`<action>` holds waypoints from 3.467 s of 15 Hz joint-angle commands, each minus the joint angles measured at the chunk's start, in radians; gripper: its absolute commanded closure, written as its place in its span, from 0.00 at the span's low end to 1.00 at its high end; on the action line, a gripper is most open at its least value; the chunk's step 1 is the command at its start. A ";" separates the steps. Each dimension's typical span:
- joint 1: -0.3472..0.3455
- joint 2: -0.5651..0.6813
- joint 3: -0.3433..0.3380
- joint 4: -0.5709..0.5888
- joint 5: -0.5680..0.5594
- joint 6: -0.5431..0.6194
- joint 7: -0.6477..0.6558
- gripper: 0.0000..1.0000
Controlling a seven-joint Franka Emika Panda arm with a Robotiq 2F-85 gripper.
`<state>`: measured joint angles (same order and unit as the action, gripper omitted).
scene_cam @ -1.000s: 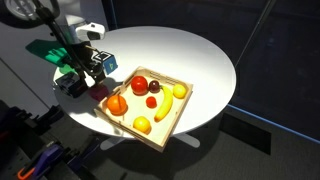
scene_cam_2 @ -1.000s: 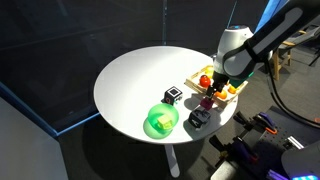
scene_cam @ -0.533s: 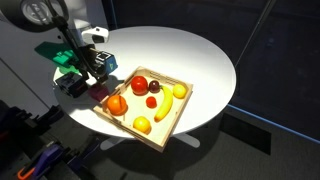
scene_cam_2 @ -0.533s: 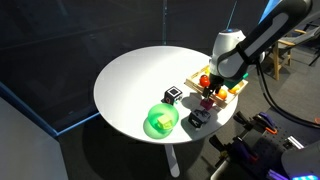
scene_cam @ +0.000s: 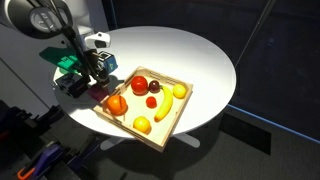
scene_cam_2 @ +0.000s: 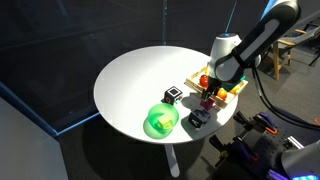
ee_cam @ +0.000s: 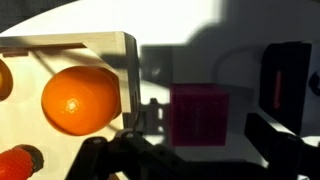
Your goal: Put the pink block inside the green bowl
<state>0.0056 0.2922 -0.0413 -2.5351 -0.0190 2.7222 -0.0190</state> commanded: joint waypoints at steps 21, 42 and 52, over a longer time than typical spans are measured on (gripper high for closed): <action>-0.024 0.077 0.030 0.017 0.018 0.058 -0.013 0.69; 0.022 -0.149 0.099 0.064 0.050 -0.141 -0.010 0.70; 0.075 -0.151 0.167 0.123 0.059 -0.152 -0.055 0.70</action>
<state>0.0704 0.1552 0.1090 -2.4311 0.0132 2.5944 -0.0292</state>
